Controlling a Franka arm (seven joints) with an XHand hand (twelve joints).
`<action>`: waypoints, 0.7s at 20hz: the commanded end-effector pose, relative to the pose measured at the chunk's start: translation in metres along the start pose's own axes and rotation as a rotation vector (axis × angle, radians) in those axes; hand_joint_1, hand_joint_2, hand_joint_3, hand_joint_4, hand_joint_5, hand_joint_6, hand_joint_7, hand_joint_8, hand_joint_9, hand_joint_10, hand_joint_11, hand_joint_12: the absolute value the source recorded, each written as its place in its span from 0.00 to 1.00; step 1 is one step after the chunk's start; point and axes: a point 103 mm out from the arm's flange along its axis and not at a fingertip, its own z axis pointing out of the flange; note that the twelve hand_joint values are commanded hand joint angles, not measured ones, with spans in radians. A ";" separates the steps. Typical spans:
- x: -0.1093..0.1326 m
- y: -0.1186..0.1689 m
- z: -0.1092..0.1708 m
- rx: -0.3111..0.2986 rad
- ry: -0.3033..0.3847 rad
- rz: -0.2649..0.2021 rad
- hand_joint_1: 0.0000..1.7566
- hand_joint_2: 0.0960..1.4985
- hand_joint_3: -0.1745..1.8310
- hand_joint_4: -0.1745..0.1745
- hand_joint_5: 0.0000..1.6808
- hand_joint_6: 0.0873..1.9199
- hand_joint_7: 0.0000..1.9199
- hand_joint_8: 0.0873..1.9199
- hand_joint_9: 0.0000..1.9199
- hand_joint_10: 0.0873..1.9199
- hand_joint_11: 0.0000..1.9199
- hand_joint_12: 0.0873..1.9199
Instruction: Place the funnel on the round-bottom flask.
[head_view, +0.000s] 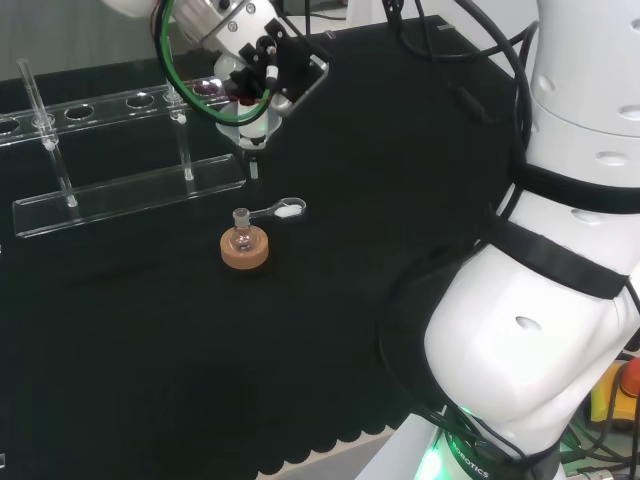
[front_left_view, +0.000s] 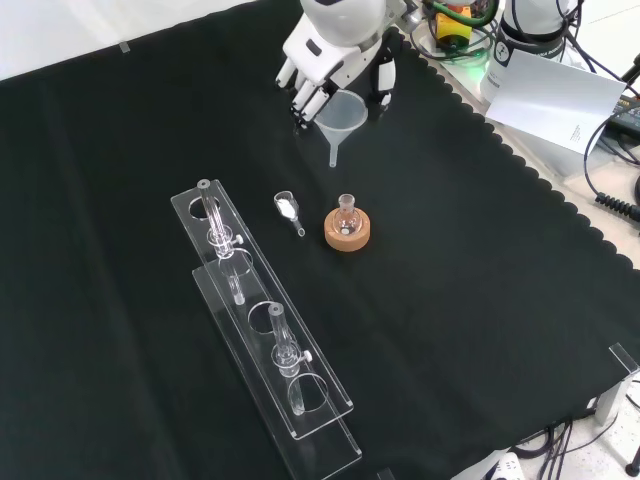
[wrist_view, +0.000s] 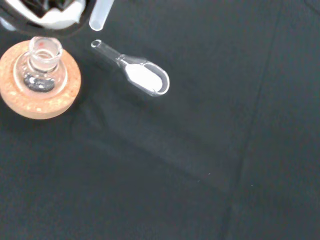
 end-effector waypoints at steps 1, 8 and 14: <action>0.020 0.001 0.007 0.020 -0.005 -0.017 0.52 0.43 0.41 0.53 0.40 0.40 0.40 0.40 0.53 0.26 0.30 0.62; 0.039 0.003 0.006 0.028 -0.006 -0.034 0.52 0.43 0.41 0.53 0.40 0.40 0.40 0.40 0.53 0.25 0.31 0.61; 0.046 0.006 0.005 0.034 -0.016 -0.040 0.52 0.43 0.41 0.53 0.41 0.40 0.40 0.40 0.53 0.25 0.31 0.61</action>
